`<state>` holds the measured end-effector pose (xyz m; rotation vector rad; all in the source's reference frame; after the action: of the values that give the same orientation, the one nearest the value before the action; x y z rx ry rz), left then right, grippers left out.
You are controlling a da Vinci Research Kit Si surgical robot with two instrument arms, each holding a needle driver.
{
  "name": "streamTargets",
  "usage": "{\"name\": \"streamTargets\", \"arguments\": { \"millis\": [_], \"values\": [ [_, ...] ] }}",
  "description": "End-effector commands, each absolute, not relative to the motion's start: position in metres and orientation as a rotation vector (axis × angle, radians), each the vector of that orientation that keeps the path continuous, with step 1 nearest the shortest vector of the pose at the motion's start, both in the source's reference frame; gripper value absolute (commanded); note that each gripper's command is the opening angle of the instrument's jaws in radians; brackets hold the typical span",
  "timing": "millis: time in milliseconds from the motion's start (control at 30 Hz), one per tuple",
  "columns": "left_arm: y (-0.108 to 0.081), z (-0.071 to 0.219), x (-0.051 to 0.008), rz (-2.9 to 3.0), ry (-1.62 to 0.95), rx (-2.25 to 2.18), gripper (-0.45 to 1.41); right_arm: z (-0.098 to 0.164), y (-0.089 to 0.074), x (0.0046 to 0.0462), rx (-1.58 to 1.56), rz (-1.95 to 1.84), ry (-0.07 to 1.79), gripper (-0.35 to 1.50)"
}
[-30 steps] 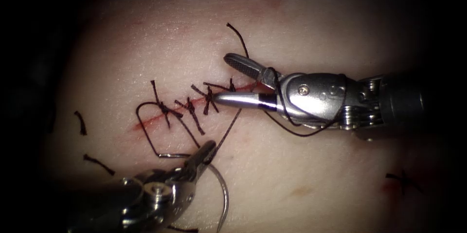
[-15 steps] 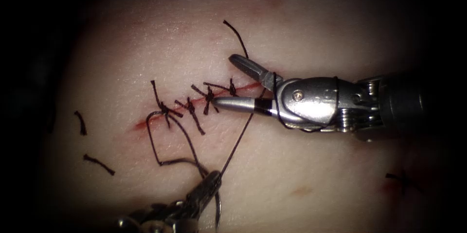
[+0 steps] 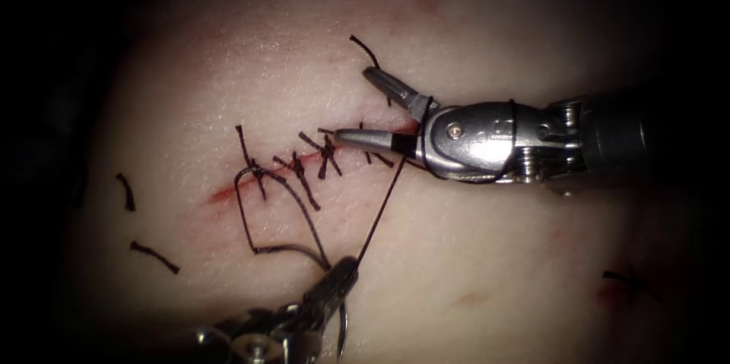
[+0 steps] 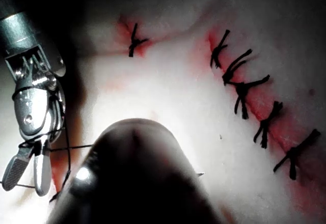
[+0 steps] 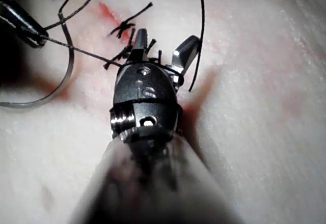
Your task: Wound Closure
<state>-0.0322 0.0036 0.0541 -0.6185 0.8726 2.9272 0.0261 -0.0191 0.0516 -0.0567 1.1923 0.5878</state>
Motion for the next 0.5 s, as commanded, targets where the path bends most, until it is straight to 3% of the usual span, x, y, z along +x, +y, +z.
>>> {"name": "streamTargets", "arguments": {
  "millis": [33, 233, 333, 433, 500],
  "values": [
    [0.0039, 0.0547, -0.0328, 2.927, 0.873, -0.617, -0.45, 0.052, -0.0193, 0.0264, -0.069, 0.582, 1.182, 0.64],
    [0.0043, 0.0551, -0.0329, 2.925, 0.873, -0.615, -0.45, 0.052, -0.0196, 0.0256, -0.088, 0.597, 1.149, 0.79],
    [0.0043, 0.0551, -0.0329, 2.925, 0.873, -0.614, -0.45, 0.052, -0.0197, 0.0254, -0.091, 0.599, 1.148, 0.78],
    [0.0043, 0.0551, -0.033, 2.924, 0.873, -0.612, -0.45, 0.052, -0.0198, 0.0257, -0.105, 0.61, 1.13, 1.11],
    [0.0044, 0.0552, -0.033, 2.924, 0.873, -0.613, -0.45, 0.0518, -0.0201, 0.0261, -0.094, 0.598, 1.151, 1.16]
  ]
}}
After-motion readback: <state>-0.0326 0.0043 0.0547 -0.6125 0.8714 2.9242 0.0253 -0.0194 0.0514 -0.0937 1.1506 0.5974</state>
